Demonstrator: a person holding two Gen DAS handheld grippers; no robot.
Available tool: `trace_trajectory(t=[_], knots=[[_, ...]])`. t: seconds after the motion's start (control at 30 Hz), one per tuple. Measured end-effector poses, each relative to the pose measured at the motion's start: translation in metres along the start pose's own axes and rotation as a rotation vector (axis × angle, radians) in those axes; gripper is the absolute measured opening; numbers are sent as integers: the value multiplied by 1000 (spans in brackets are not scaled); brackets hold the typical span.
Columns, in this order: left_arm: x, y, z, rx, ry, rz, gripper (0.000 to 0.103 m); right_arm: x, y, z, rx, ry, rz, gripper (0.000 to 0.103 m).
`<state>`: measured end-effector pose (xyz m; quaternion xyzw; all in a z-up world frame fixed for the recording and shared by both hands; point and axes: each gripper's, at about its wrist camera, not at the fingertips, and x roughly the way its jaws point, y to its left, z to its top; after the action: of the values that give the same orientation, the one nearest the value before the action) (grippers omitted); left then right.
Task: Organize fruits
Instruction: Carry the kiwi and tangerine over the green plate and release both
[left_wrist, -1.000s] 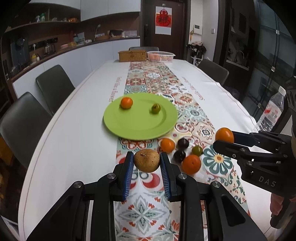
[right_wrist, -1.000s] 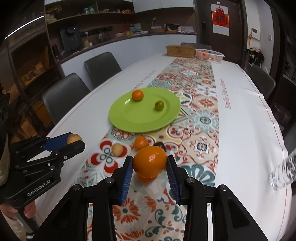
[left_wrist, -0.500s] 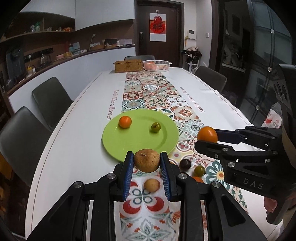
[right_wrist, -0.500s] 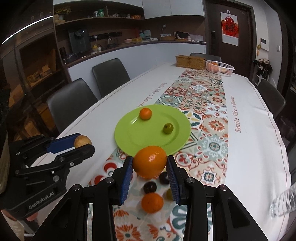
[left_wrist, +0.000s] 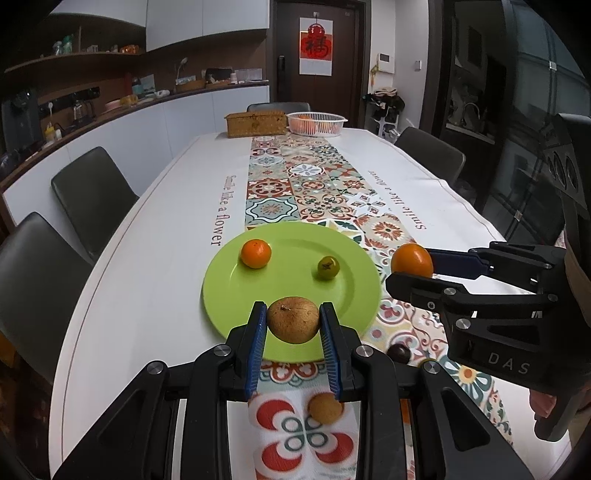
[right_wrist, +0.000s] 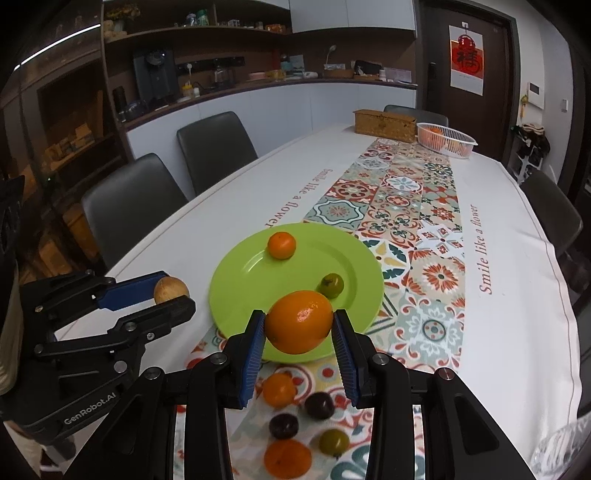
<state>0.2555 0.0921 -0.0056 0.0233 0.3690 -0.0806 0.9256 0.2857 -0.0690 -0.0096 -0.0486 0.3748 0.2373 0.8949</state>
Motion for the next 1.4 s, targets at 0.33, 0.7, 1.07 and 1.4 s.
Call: trace_trajectory(t=[0.33,0.7,1.07,1.4], knots=[[50,21,9,-21,40,-34,29,53,-11,11,11,60,10,38],[93,37,12,-63,128,-88,29,89,-15,12,-5,120,-13,38],[102,40,12,-52,147,-75,29,102,-16,10,6,159,-9,38],[75,35,13,-17,87,-11,38,93,-21,11,40,156,-15,39]])
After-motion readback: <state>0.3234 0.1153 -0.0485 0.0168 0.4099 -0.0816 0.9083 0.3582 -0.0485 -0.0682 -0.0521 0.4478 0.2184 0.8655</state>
